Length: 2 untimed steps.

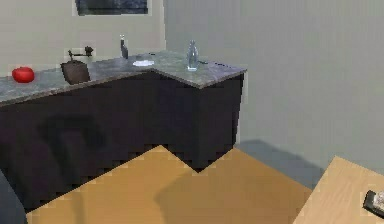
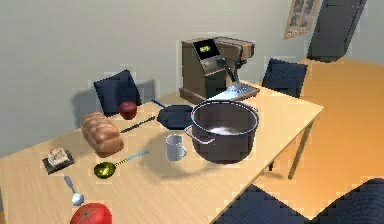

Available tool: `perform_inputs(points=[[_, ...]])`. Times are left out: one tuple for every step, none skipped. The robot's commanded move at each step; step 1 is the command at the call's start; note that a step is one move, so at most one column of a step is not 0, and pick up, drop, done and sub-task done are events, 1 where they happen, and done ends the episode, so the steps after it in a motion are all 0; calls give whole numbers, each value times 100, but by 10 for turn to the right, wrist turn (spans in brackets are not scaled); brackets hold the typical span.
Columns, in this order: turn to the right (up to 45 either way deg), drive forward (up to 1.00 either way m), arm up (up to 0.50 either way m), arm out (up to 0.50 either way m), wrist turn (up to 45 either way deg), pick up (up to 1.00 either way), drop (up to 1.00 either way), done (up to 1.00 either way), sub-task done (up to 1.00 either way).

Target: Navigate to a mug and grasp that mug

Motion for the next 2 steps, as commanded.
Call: perform_inputs(points=[[0, 0, 50, 0, 0, 0, 0, 0, 0], [0, 0, 38, 0, 0, 0, 0, 0, 0]])
